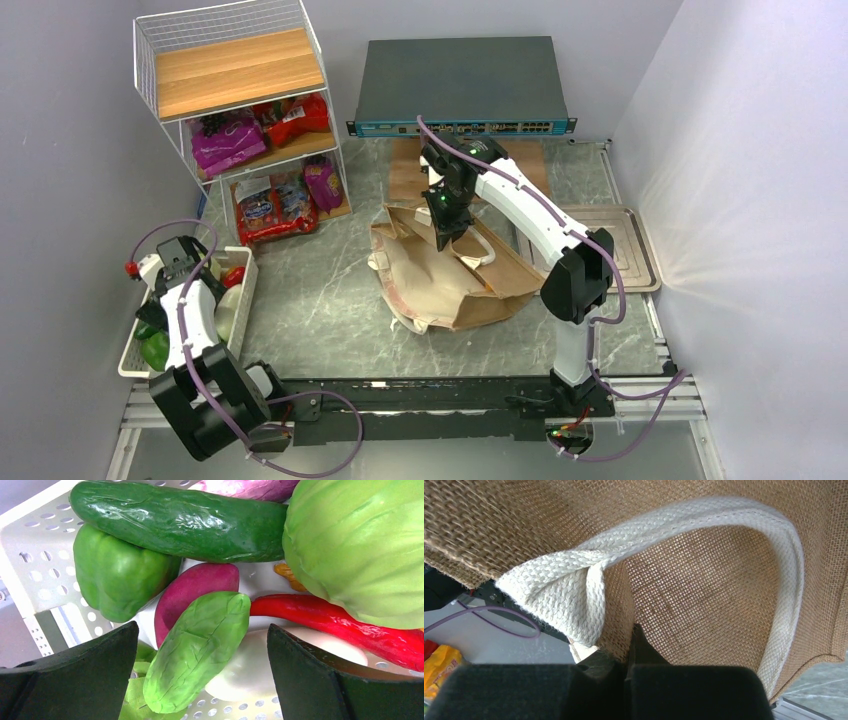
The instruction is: Place the food into the grocery bag and tie it
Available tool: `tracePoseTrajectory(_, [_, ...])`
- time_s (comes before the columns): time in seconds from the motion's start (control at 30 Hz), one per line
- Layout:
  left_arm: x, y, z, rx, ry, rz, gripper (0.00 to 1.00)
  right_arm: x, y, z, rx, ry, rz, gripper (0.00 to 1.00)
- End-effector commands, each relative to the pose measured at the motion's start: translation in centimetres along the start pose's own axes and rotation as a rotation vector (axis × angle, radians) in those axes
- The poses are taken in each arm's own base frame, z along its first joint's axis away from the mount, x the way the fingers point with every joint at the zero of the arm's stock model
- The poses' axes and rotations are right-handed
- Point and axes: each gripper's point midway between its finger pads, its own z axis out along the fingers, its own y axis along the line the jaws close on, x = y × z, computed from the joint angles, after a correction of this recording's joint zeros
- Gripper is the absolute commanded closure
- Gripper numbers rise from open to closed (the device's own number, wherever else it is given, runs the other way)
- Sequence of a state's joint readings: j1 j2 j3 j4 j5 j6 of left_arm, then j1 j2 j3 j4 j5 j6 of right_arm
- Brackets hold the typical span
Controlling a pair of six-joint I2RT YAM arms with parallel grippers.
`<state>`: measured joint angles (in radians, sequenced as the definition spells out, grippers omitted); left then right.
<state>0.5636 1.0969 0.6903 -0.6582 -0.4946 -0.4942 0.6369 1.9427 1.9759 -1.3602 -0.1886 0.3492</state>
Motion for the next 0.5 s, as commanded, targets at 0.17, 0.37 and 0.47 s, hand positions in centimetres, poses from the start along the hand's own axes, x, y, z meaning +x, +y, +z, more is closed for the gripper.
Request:
tracePoseTrajectory(0.17, [-0.39,-0.3,-0.04,0.031,-0.02,-0.013,0.01,0.29,-0.03,-2.09,-0.012,-0.046,-0.017,1.0])
tracePoseTrajectory(0.37, [-0.35,-0.36,0.09,0.004,0.031,0.009,0.11,0.03,0.11,-2.39,-0.013,-0.059,-0.02,1.0])
tracePoseTrajectory(0.47, [-0.12,-0.49,0.24,0.009,0.041,0.007,0.37,0.04,0.08,-2.55,-0.011,-0.064,-0.021,1.0])
